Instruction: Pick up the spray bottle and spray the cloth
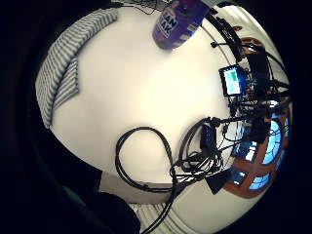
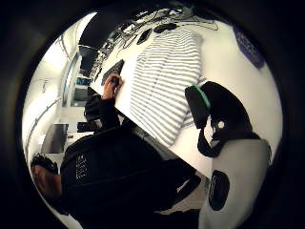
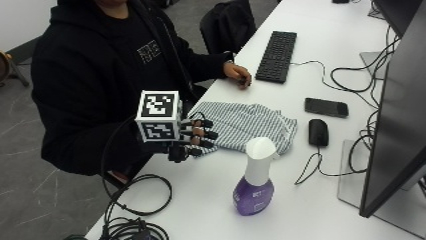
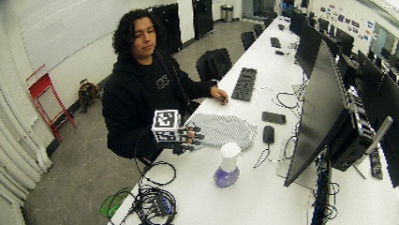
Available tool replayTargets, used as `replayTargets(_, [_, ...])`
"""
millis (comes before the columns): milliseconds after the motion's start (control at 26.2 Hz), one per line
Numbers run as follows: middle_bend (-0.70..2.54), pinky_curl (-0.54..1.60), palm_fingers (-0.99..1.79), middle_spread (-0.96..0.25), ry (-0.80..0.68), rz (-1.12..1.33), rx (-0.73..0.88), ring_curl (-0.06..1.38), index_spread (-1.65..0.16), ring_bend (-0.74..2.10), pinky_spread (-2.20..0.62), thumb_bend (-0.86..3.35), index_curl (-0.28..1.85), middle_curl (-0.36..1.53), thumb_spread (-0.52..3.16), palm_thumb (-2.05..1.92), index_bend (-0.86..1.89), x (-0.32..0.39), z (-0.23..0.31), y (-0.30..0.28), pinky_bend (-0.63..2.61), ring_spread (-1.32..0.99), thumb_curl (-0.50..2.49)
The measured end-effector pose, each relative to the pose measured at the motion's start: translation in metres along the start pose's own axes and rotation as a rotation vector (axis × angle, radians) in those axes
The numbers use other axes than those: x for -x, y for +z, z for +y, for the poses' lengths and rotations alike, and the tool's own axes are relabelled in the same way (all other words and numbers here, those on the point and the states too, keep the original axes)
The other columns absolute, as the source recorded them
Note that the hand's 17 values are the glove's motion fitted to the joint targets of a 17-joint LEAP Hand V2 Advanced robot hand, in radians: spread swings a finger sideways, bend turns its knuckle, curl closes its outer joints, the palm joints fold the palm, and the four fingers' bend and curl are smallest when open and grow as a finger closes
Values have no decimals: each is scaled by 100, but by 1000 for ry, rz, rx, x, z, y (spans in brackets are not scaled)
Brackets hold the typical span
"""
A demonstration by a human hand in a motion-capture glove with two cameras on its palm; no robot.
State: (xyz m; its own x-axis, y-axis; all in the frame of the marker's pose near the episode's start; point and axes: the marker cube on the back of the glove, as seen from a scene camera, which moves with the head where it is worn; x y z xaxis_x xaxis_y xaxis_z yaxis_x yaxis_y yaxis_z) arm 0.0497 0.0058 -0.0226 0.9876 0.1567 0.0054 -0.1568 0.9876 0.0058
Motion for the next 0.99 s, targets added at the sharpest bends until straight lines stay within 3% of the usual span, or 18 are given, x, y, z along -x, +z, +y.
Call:
replayTargets(344, [20, 25, 23, -1, 159, -31, -55, 21, -40, 40, 19, 27, 22, 22, 127, 56, 16, -41, -18, -24, 31, 0, 21])
replayTargets(687, [37, 26, 52, 1, 451, -239, -299, 25, -30, 49, 15, 23, 21, 30, 125, 60, 10, -82, -47, -47, 28, 0, 23])
replayTargets(993, [33, 31, 41, 2, 435, -608, -412, 31, -29, 53, 13, 19, 19, 32, 122, 63, 6, -105, -93, -58, 32, 0, 26])
